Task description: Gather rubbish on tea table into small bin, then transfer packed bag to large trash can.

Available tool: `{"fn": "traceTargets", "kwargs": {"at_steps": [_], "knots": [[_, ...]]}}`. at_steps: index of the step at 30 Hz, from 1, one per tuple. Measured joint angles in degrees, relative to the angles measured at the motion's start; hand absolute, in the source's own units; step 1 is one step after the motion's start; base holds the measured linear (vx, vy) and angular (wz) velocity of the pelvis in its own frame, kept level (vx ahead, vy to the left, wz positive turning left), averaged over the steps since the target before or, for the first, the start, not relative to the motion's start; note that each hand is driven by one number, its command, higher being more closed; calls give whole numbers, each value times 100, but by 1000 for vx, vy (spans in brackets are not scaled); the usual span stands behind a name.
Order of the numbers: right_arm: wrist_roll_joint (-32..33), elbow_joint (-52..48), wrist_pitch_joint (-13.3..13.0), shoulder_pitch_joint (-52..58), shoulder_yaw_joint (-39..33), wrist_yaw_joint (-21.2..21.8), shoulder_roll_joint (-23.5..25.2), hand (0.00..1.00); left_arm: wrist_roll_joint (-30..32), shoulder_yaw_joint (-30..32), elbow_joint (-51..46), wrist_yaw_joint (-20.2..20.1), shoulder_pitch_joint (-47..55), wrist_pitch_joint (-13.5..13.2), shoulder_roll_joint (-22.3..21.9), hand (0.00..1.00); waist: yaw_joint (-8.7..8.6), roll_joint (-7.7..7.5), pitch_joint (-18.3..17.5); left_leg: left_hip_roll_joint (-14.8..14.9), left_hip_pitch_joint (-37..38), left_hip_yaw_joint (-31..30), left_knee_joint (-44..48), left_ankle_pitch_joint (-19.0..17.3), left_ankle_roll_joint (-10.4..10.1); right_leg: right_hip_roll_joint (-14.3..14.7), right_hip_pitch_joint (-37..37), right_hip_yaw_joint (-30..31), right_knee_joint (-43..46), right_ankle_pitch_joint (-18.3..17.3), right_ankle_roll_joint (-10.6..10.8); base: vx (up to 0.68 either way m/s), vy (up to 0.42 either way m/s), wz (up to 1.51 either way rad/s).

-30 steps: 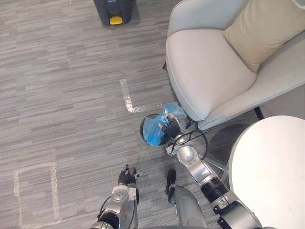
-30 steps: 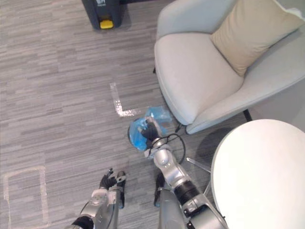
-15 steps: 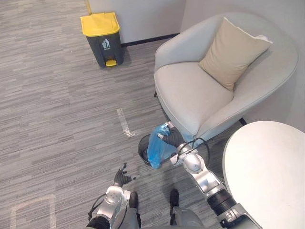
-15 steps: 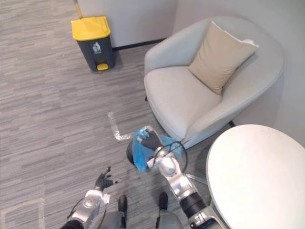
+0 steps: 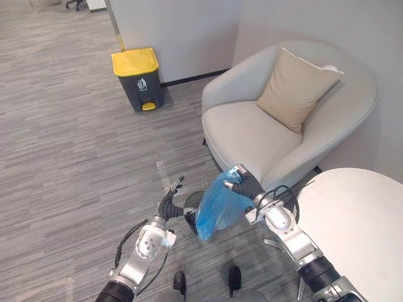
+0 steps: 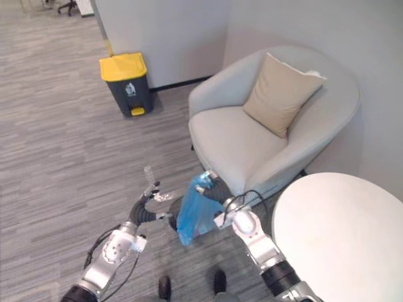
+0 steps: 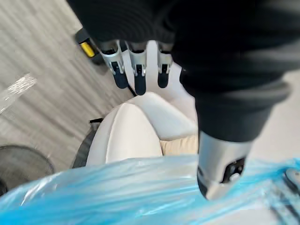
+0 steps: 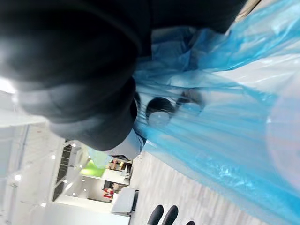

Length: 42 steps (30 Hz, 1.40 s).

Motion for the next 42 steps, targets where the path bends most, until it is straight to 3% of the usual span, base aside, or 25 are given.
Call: {"fn": "traceTargets", "kwargs": {"at_steps": [6,13,24,34,42], "knots": [[449,-398,-1,-3,-13,59,-13,100,554,-78,-307,4,-274,-41,137,0,-56,-2,-11,-2,88,4,-9,0,0,0,76,18,-17,14,-1,-5,1,0],[828,-410,-12,-89,-11,165,1,100,792,-356,-420,0,-337,-50,152,0,-63,-20,-41,-2,150,9,-97,13,4,0,90,44,-26,14,-2,-14,2,-1],[1281,-624,15,-297,147,167,405,100,774,-674,-91,15,-338,-34,-574,0,-62,-75,-95,-10,162,1,-109,19,12,3,100,44,-36,17,0,0,0,0],[1433,-619,316,-380,379,112,510,100,766,-702,576,148,-340,-76,-846,0,-44,-125,-130,-6,260,9,-227,46,8,9,135,58,-42,14,1,0,0,0],[1738,-569,507,-791,1161,45,620,100,639,-323,1060,390,167,-489,-894,0,101,-130,-131,15,251,-35,-228,46,4,40,148,11,-41,10,-5,-1,-1,1]]}}
